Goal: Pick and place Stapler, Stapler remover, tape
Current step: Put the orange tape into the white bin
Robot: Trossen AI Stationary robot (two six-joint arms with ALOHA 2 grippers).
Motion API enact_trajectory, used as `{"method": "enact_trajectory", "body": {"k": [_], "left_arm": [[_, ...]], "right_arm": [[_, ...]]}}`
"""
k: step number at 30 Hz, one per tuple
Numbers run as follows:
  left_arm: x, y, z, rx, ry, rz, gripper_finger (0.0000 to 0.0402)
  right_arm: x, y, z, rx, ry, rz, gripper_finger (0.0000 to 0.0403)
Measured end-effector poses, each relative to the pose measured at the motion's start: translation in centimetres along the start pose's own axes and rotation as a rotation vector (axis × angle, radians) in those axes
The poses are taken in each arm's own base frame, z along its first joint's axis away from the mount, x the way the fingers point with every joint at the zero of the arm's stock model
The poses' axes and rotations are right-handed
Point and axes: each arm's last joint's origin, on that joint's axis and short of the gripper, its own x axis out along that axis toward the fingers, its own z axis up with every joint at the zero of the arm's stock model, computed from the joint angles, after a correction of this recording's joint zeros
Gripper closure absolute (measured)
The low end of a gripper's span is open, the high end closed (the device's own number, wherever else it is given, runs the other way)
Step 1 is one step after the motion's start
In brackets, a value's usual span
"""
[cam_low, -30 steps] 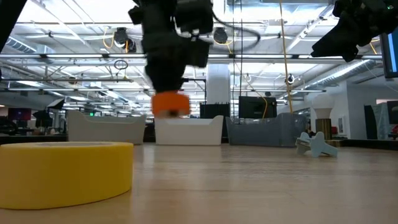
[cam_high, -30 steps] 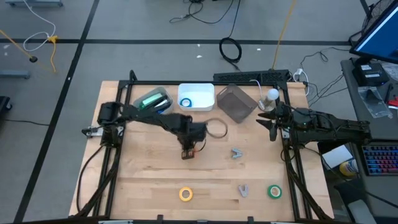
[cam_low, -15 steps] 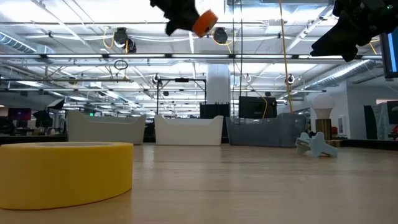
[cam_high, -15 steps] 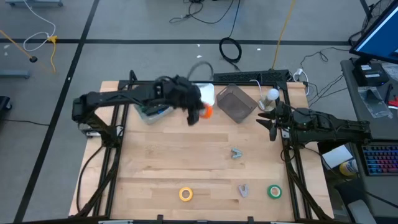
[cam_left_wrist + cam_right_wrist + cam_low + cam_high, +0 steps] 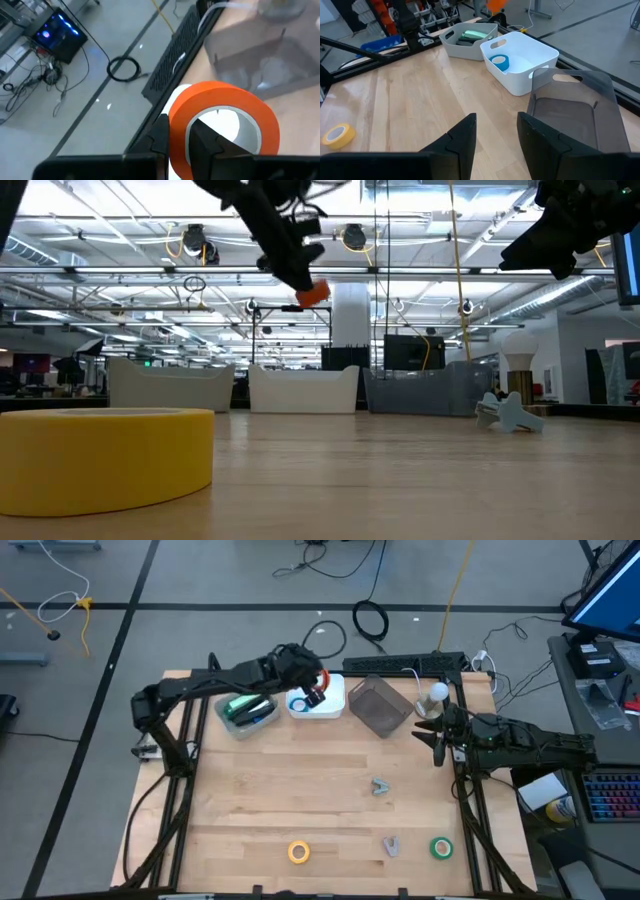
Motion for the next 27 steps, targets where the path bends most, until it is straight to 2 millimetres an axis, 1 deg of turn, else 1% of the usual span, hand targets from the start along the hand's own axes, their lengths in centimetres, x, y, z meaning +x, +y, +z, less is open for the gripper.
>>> {"method": "enact_trajectory", "body": {"k": [5, 12, 20, 27], "left_arm": [[4.0, -1.1, -1.6, 0.057, 0.095, -0.006, 0.0366], [8.1, -2.0, -3.7, 0.09, 0.186, -0.007, 0.0365], [10.7, -2.9, -5.2, 0.118, 0.231, -0.018, 0.0366], [11.4, -3.3, -6.0, 0.122, 0.273, -0.052, 0.0366]], "right_arm": [[0.0, 0.0, 0.0, 0.008, 0.0, -0.001, 0.0269], [0.0, 0.0, 0.0, 0.013, -0.001, -0.002, 0.0269], [0.0, 0.0, 0.0, 0.033, 0.0, -0.002, 0.0269], [0.0, 0.0, 0.0, 0.032, 0.002, -0.001, 0.0269]]}}
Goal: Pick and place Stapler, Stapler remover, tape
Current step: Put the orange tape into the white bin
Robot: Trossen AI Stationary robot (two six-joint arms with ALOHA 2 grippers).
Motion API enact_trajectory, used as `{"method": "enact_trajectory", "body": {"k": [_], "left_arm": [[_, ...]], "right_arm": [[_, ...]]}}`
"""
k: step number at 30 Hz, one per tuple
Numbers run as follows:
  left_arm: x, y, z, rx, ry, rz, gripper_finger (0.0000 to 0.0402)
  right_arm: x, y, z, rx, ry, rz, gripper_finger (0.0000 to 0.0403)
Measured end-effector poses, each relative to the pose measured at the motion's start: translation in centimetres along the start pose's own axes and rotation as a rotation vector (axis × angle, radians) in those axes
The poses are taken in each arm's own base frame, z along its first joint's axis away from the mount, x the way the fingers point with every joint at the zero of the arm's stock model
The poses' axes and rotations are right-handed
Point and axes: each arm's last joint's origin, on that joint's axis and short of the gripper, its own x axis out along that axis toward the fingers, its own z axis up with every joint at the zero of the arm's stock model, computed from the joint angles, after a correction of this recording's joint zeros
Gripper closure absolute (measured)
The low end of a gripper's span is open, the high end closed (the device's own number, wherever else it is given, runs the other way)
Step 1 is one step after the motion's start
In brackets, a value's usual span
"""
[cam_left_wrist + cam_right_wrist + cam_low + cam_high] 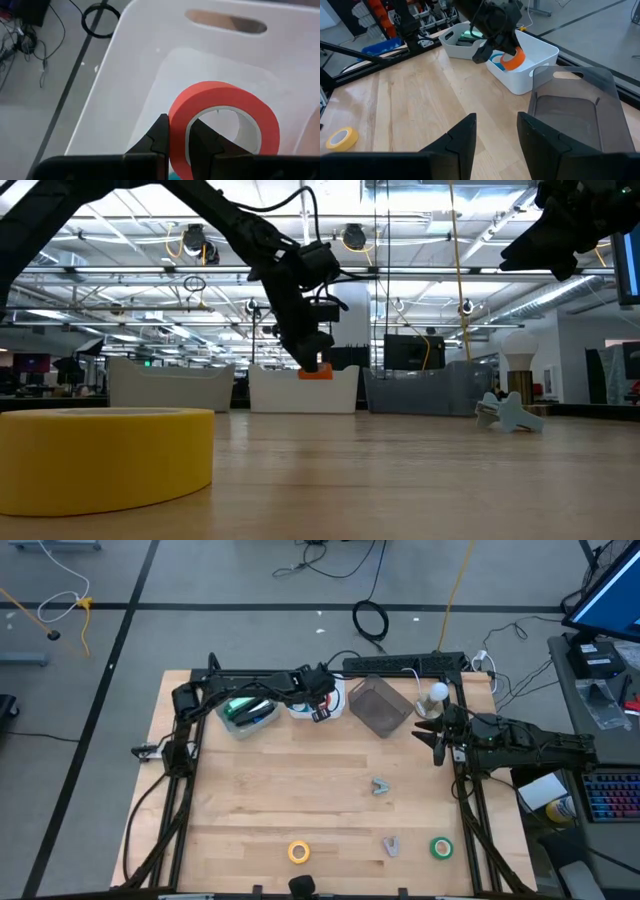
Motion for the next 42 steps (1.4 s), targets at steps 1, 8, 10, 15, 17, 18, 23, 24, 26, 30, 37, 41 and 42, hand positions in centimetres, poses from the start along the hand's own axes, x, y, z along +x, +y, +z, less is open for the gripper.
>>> {"method": "enact_trajectory", "body": {"k": [1, 8, 10, 15, 17, 18, 23, 24, 26, 30, 37, 41, 42], "left_arm": [[0.0, 0.0, 0.0, -0.003, -0.004, -0.003, 0.0365], [1.1, -0.6, -0.6, 0.005, 0.036, -0.05, 0.0366], [1.3, -0.7, -0.7, 0.006, 0.042, -0.051, 0.0366], [1.4, -0.8, -0.7, 0.006, 0.046, -0.055, 0.0361], [1.4, -0.7, -0.7, 0.005, 0.047, -0.055, 0.0351], [1.4, -0.7, -0.7, 0.004, 0.046, -0.058, 0.0346], [1.4, -0.7, -0.7, 0.001, 0.042, -0.087, 0.0327], [1.4, -0.7, -0.7, 0.002, 0.042, -0.087, 0.0325], [1.4, -0.7, -0.7, 0.002, 0.042, -0.088, 0.0323], [1.4, -0.7, -0.7, 0.002, 0.043, -0.082, 0.0321], [1.4, -0.7, -0.7, 0.003, 0.044, -0.078, 0.0319], [1.4, -0.7, -0.7, 0.004, 0.044, -0.077, 0.0318], [1.4, -0.7, -0.7, 0.005, 0.044, -0.077, 0.0318]], "right_arm": [[0.0, 0.0, 0.0, 0.0, 0.0, 0.0, 0.0269], [0.0, 0.0, 0.0, -0.003, 0.0, 0.0, 0.0269], [0.0, 0.0, 0.0, -0.003, 0.0, 0.001, 0.0269], [0.0, 0.0, 0.0, -0.003, 0.001, 0.001, 0.0269], [0.0, 0.0, 0.0, -0.003, 0.0, 0.001, 0.0269], [0.0, 0.0, 0.0, -0.003, 0.001, 0.001, 0.0269], [0.0, 0.0, 0.0, -0.003, 0.001, 0.001, 0.0269], [0.0, 0.0, 0.0, -0.003, 0.001, 0.001, 0.0269], [0.0, 0.0, 0.0, -0.003, 0.001, 0.001, 0.0269], [0.0, 0.0, 0.0, -0.003, 0.001, 0.002, 0.0269], [0.0, 0.0, 0.0, -0.004, 0.001, 0.003, 0.0269], [0.0, 0.0, 0.0, -0.004, 0.002, 0.004, 0.0269], [0.0, 0.0, 0.0, -0.004, 0.003, 0.004, 0.0269]]}}
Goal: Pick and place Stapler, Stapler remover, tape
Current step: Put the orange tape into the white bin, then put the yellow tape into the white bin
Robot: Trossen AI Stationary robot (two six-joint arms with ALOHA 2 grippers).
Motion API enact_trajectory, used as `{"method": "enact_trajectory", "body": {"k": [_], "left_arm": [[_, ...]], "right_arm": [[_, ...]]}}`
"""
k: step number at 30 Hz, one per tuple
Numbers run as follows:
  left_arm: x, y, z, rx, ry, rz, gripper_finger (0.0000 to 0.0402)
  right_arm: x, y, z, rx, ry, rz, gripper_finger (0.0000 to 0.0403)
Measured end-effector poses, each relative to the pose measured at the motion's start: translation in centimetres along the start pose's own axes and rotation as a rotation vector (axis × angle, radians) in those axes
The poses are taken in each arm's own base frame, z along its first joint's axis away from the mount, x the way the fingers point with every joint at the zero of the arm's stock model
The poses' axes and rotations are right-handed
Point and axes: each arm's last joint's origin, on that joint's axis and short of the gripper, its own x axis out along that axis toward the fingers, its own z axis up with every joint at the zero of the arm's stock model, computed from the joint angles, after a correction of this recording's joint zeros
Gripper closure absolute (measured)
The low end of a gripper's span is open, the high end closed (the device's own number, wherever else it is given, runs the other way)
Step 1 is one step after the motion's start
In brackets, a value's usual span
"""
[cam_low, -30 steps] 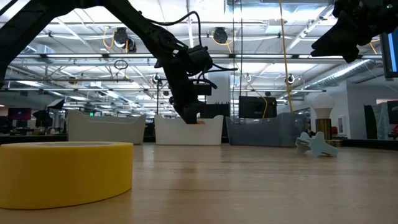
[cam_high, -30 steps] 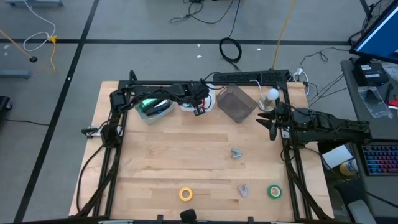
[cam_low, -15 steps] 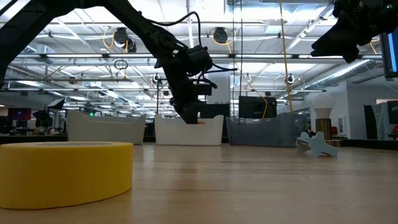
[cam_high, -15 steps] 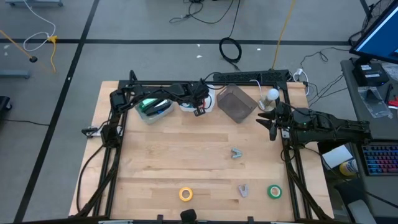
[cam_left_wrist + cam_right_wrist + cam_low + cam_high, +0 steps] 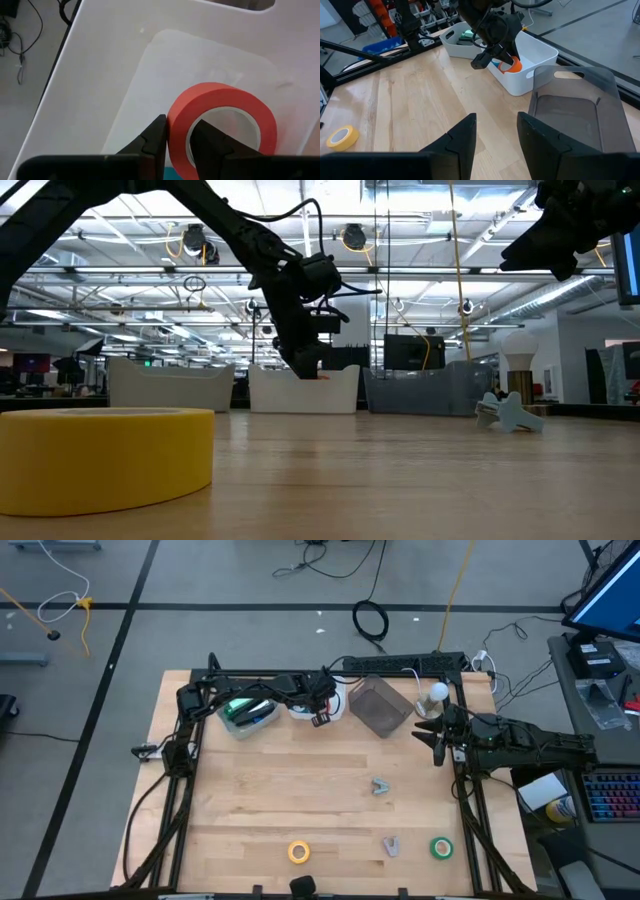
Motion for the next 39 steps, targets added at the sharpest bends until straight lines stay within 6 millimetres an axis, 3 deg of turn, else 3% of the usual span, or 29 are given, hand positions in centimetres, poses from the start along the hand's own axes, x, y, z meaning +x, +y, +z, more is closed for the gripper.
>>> {"method": "enact_trajectory", "body": {"k": [8, 16, 20, 23, 29, 35, 39], "left_arm": [[0.0, 0.0, 0.0, 0.0, -0.003, -0.013, 0.0306], [0.0, 0.1, 0.0, 0.001, 0.006, 0.04, 0.0225], [-1.0, 0.6, 0.4, 0.008, -0.013, 0.079, 0.02], [-3.4, 1.3, 1.7, -0.014, -0.057, 0.114, 0.0191], [-11.4, 2.1, 3.1, -0.17, -0.149, 0.051, 0.019], [-19.7, 0.1, 1.7, -0.239, -0.189, -0.201, 0.019], [-23.5, -2.6, 0.3, -0.211, -0.161, -0.329, 0.019]], "right_arm": [[0.0, 0.0, 0.0, -0.005, 0.002, 0.0, 0.0269], [0.0, 0.0, 0.0, -0.005, 0.003, 0.0, 0.0269], [0.0, 0.0, 0.0, -0.005, 0.002, 0.001, 0.0269], [0.0, 0.0, 0.0, -0.008, 0.003, 0.001, 0.0269], [0.0, 0.0, 0.0, -0.009, 0.007, 0.007, 0.0269], [0.0, 0.2, 0.0, -0.025, 0.014, 0.05, 0.0269], [0.0, 0.2, 0.0, -0.032, 0.015, 0.052, 0.0269]]}}
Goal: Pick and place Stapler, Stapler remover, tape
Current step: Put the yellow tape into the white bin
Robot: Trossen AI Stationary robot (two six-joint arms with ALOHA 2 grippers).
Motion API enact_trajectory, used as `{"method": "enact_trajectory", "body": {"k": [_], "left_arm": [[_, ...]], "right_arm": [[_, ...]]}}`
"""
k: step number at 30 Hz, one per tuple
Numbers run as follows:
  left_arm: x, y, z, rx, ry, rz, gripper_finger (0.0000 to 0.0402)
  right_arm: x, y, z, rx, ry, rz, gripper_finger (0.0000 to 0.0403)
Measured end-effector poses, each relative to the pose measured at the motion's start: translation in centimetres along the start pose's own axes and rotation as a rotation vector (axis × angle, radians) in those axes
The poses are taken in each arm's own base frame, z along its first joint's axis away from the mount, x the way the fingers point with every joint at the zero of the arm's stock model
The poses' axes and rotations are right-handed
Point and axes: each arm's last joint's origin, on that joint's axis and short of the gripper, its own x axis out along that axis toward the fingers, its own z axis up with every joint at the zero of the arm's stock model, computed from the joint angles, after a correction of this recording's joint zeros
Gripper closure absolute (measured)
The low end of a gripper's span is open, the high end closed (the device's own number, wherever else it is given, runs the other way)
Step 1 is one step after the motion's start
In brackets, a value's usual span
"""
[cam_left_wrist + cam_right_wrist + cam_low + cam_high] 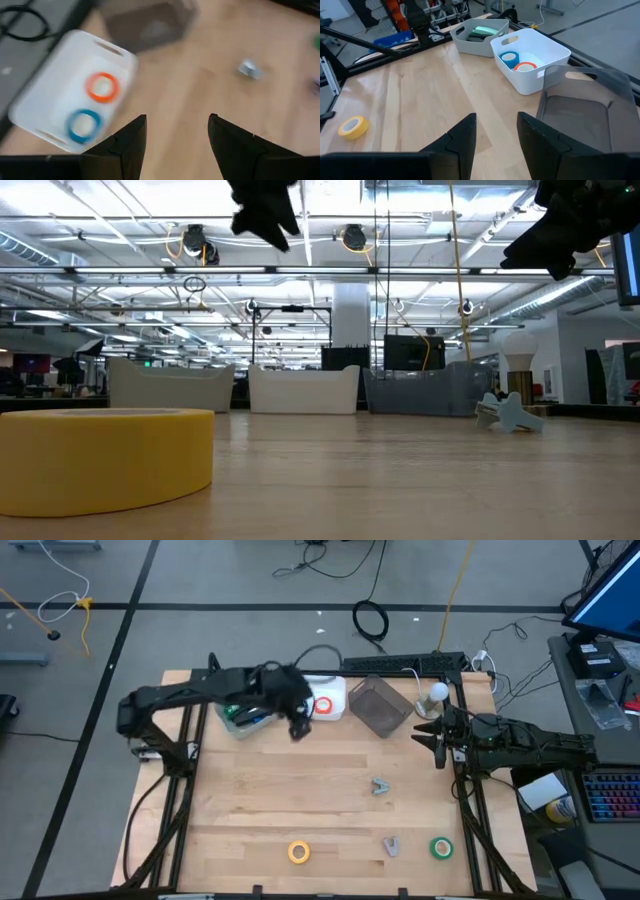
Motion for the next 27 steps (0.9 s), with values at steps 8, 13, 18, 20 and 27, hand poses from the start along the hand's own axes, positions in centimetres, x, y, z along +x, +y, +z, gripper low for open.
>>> {"method": "enact_trajectory", "body": {"k": [8, 13, 18, 20, 27], "left_arm": [[-0.7, -7.9, -3.5, 0.21, 0.119, -0.136, 0.019], [-0.4, -12.5, -5.5, 0.327, 0.138, -0.211, 0.019], [0.2, -16.2, -7.6, 0.367, 0.149, -0.208, 0.019], [1.1, -17.4, -8.4, 0.354, 0.174, -0.207, 0.019], [4.1, -20.6, -11.1, 0.263, 0.267, -0.179, 0.019]], "right_arm": [[0.0, 0.0, 0.0, -0.019, 0.0, 0.0, 0.0269], [0.0, 0.0, 0.0, -0.039, 0.0, 0.0, 0.0269], [0.0, 0.0, -0.1, -0.055, 0.007, 0.0, 0.0269], [0.0, 0.0, -0.1, -0.066, 0.019, 0.019, 0.0269], [-0.2, 0.0, -0.3, -0.075, 0.029, 0.029, 0.0269]]}}
